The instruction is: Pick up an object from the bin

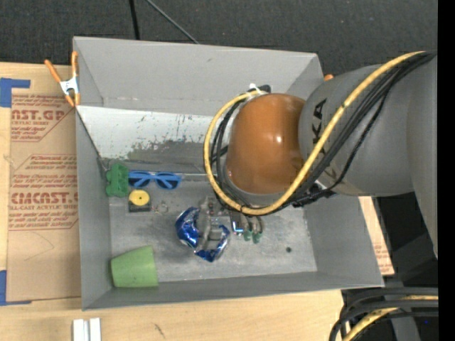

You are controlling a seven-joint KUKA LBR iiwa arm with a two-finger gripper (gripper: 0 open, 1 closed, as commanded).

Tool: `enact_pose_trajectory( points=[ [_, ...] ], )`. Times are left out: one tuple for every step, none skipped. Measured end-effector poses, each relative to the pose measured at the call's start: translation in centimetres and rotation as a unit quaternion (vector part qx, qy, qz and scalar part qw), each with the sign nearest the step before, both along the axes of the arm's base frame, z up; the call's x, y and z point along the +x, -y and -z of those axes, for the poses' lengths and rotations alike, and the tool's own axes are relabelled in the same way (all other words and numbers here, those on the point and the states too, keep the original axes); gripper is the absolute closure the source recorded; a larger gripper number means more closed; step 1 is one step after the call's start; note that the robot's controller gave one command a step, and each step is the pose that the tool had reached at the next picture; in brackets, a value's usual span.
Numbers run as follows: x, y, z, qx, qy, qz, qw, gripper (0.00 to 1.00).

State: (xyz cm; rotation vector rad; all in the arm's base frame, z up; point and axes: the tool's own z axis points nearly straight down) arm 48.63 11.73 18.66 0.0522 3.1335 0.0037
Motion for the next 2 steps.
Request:
enact_pose_trajectory(
  points=[
    [2.8, 2.0, -0.6, 0.0, -0.0028, 0.197, 0.9805, 1.0],
    [0.8, 4.8, -7.7, 0.001, -0.0006, 0.206, 0.9785, 1.0]
  ],
)
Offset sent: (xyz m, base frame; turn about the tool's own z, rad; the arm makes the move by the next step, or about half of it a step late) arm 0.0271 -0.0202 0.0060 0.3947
